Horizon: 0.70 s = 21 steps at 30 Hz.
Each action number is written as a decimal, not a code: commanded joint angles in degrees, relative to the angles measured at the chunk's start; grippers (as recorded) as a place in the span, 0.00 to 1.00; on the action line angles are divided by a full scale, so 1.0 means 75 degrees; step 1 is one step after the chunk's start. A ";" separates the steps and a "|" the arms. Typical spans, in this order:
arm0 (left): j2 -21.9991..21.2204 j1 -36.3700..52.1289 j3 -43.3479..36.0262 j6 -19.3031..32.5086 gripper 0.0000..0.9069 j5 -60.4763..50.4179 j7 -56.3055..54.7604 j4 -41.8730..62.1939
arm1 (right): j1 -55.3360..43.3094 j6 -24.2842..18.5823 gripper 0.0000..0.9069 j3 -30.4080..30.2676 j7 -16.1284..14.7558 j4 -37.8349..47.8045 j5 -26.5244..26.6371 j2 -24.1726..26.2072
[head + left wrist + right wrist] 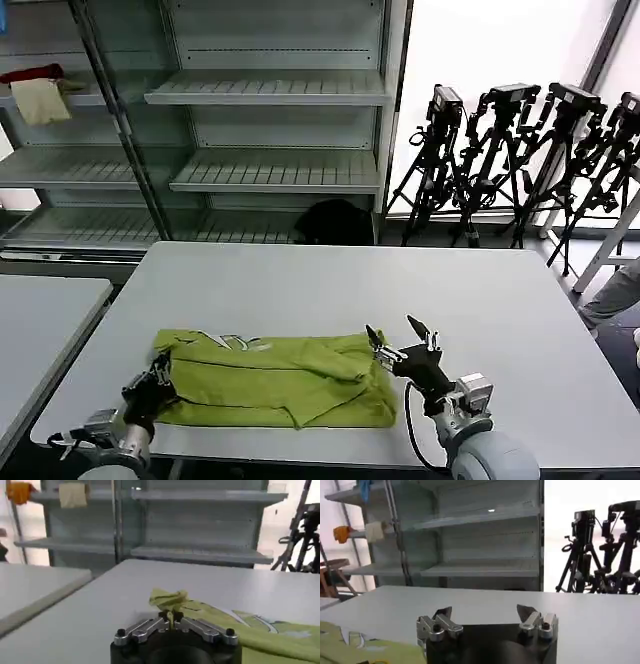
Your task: Fold and organize the clothes.
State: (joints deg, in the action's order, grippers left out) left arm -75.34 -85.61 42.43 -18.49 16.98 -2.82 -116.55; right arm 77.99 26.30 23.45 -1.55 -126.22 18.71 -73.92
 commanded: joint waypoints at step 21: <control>0.2438 0.0618 0.1123 0.0530 0.00 -0.3688 0.1225 -0.0580 | 0.0259 -0.0150 1.00 0.0433 0.0107 0.0140 0.0135 0.0030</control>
State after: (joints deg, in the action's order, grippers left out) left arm -57.32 -80.89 54.02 -14.85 -3.41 5.32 -114.48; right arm 79.85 25.17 26.52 -0.79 -125.13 19.62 -73.78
